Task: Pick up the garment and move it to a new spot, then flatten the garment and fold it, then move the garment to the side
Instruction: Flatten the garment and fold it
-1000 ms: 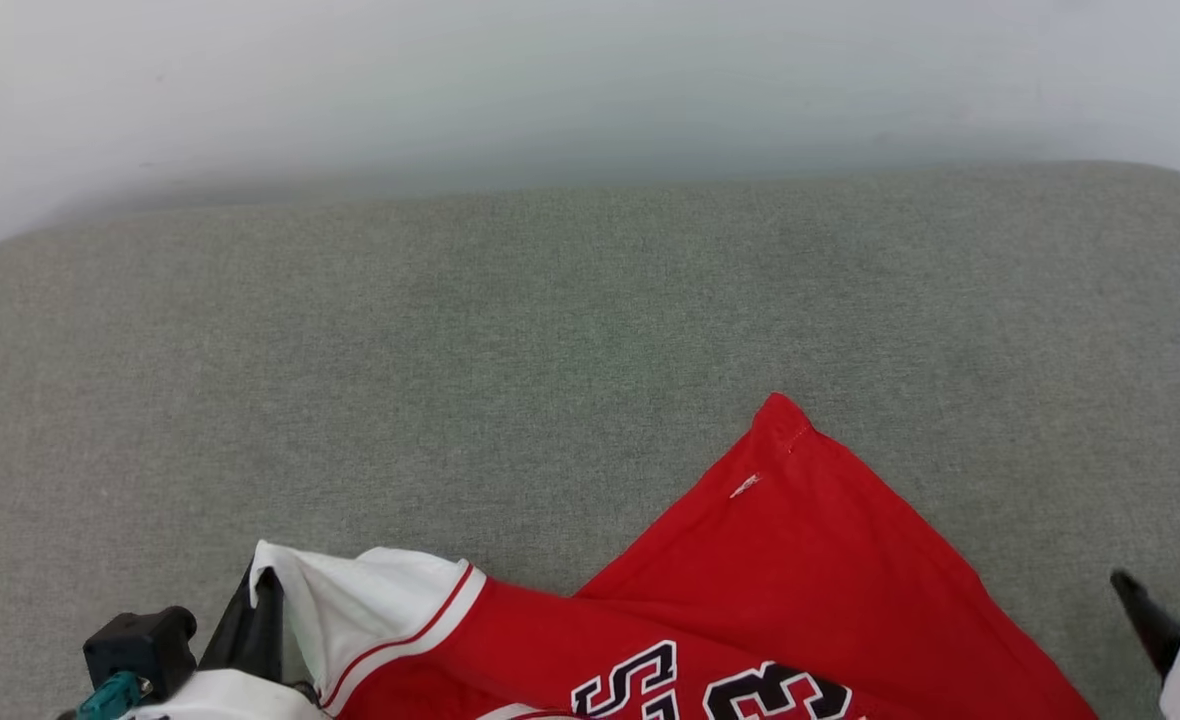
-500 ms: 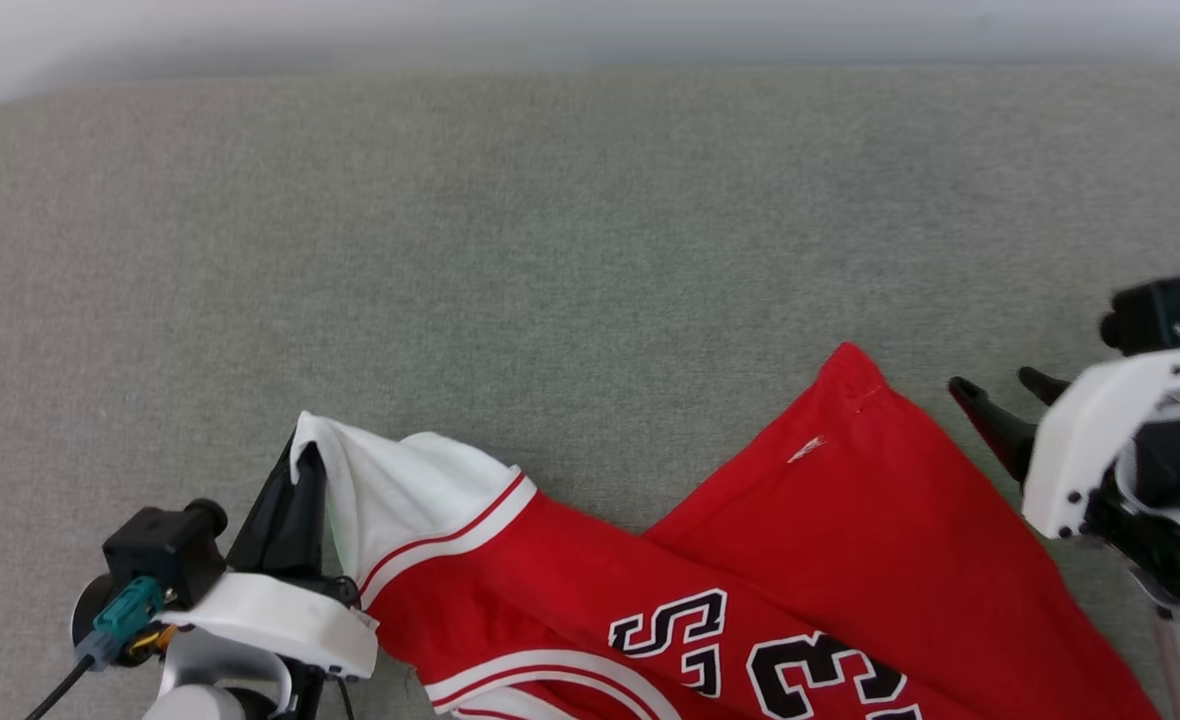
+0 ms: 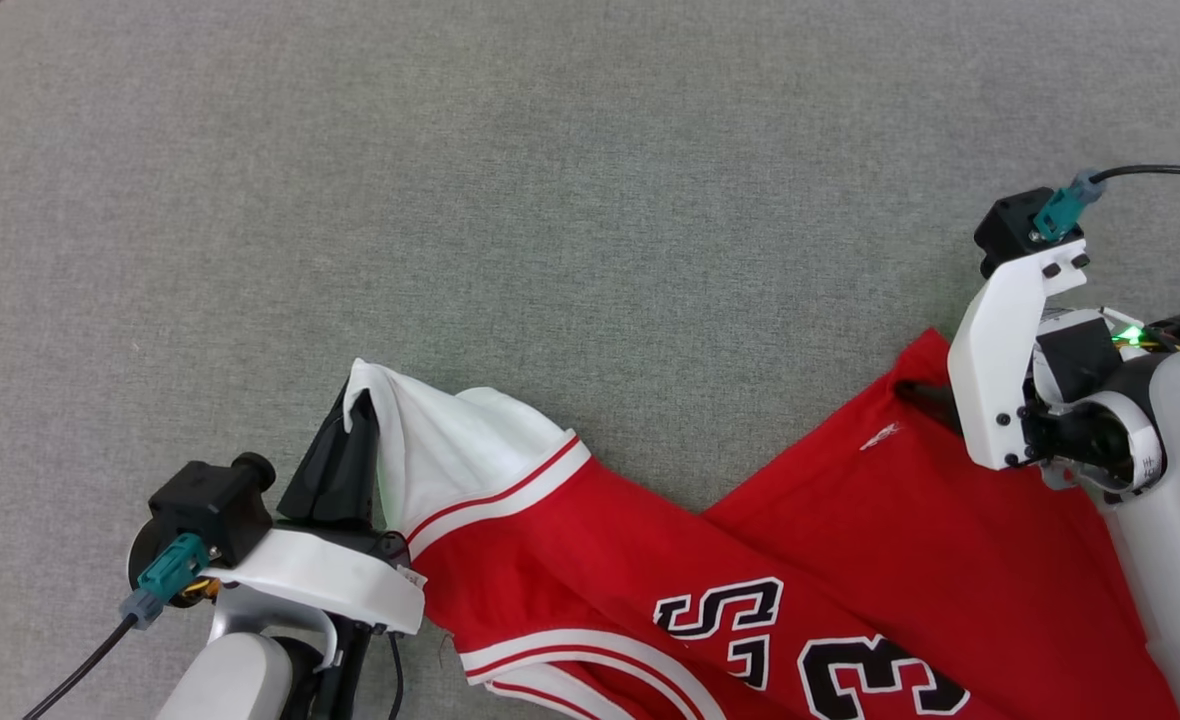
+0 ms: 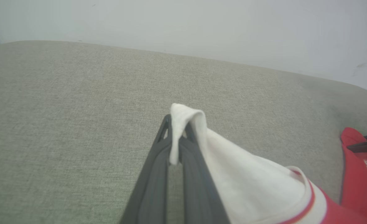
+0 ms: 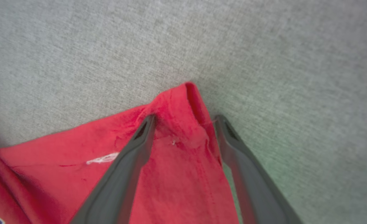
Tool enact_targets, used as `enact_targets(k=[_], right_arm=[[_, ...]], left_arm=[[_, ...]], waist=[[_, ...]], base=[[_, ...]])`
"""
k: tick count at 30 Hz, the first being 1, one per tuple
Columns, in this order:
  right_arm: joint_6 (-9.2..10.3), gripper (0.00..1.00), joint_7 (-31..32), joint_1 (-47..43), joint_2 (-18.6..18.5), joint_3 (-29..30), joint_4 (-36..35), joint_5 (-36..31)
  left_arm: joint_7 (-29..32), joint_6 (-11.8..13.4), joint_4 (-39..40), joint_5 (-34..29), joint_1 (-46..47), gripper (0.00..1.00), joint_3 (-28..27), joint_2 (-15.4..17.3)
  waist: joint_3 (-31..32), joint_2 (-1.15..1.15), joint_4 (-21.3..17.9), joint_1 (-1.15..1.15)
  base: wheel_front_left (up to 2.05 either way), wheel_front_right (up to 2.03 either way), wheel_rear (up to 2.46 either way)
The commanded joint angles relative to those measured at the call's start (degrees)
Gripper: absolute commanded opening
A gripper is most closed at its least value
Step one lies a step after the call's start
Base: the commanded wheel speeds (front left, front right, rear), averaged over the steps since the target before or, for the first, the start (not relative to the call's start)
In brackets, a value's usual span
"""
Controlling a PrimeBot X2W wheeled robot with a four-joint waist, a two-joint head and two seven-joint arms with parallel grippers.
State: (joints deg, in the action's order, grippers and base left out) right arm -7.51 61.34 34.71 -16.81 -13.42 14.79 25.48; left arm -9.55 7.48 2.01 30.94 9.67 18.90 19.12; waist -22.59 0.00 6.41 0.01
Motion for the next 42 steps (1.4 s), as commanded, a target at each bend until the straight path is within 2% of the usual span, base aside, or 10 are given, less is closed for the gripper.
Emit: enact_targets(k=[1, 2, 9, 14, 20, 26, 33, 38, 42], right_arm=[[0.03, 0.07, 1.87, -1.82, 0.74, -2.24, 4.28, 1.16], [0.02, 0.0, 1.63, -1.72, 0.55, -3.06, 4.94, 1.89], [0.03, 0.0, -2.97, -0.53, -0.92, -3.07, 3.81, 3.1], [0.04, 0.0, -11.8, 0.38, -2.64, -1.52, 2.5, 2.48], [0.04, 0.0, -19.36, 1.87, -2.77, 1.83, 4.42, 0.97], [0.04, 0.0, -25.01, 6.03, -1.53, 3.08, 7.2, -0.05], [0.05, 0.0, -31.41, 14.79, -0.49, 4.07, 11.4, -2.43], [0.07, 0.0, -36.01, 23.49, 0.09, 6.23, 13.21, -5.41], [0.08, 0.0, -38.99, 31.31, 0.76, 8.42, 13.78, -7.7]], left_arm=[[-0.81, -0.63, -1.26, 0.38, 1.29, 0.0, 0.13, -0.49], [-1.24, -0.87, -2.31, 0.59, 1.33, 0.0, 0.18, -0.7], [-1.18, -0.83, -4.23, 1.26, 1.13, 0.0, -0.41, 0.05], [0.27, -0.74, -4.42, 0.73, 3.73, 0.0, -1.45, 2.25], [3.14, -1.82, -6.68, 0.22, 11.22, 0.0, -2.24, 4.75], [4.37, -3.57, -14.22, 1.63, 21.79, 0.0, -4.16, 5.66], [3.99, -6.47, -25.74, 1.31, 36.95, 0.0, -4.68, 6.16], [2.68, -7.56, -31.04, 0.45, 49.06, 0.0, -5.57, 7.04], [2.81, -8.76, -33.27, -0.78, 59.04, 0.0, -5.75, 9.07]], waist=[[-0.29, 0.0, 0.62, -0.01], [0.22, 0.0, 0.78, -0.01], [3.87, 0.0, 0.39, -0.01], [8.31, 0.0, -0.34, -0.01], [13.45, 0.0, -2.08, -0.01], [16.76, 0.0, -5.13, -0.01], [15.43, 0.0, -7.5, -0.01], [10.93, 0.0, -8.38, -0.01], [5.45, 0.0, -9.12, -0.01]], base=[[0.0, 0.0, 0.0], [0.0, 0.0, 0.0], [0.0, 0.0, 0.0], [0.0, 0.0, 0.0], [0.0, 0.0, 0.0], [0.0, 0.0, 0.0], [0.0, 0.0, 0.0], [0.0, 0.0, 0.0], [0.0, 0.0, 0.0]])
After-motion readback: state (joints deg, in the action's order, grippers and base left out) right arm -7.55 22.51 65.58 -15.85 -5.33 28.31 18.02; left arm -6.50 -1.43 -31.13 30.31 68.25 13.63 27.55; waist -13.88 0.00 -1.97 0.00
